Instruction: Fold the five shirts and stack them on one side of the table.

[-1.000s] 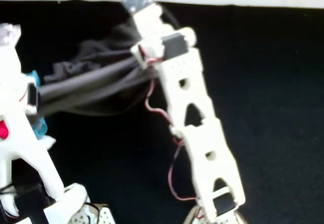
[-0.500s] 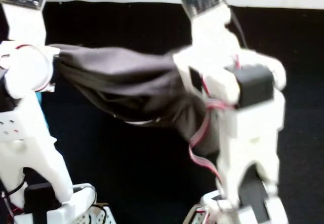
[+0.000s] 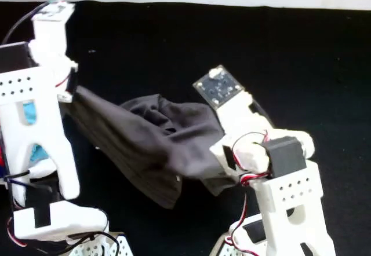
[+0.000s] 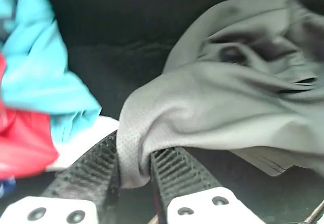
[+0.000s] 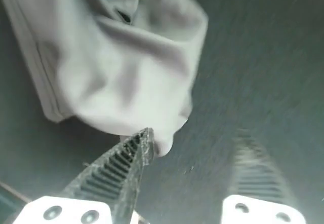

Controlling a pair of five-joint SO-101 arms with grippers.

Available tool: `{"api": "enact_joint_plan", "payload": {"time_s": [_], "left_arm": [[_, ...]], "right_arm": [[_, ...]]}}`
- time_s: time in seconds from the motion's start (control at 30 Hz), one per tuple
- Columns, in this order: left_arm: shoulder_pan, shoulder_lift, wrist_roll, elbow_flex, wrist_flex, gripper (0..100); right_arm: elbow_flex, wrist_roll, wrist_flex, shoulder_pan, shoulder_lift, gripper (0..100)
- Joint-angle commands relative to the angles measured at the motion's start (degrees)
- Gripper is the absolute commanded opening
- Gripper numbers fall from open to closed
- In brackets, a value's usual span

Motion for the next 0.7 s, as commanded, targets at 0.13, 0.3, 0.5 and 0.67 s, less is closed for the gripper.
{"api": "enact_joint_plan", "payload": {"time_s": [0.13,0.3,0.5,0.67], "left_arm": [[-11.6,-0.3,-1.0,5.1,2.6,1],[-18.9,-0.2,-10.4,15.4,2.6,1],[-23.8,-0.2,-15.0,23.5,2.6,1],[-27.5,0.0,-17.3,24.9,2.5,1]], "right_arm": [[-12.4,-10.1,-10.8,0.6,12.4,32.4],[-26.4,-14.9,-16.3,-1.6,32.7,32.4],[-42.6,-15.1,-16.4,-11.7,60.1,32.4],[-56.8,-15.1,-16.0,-17.7,78.1,32.4]]}}
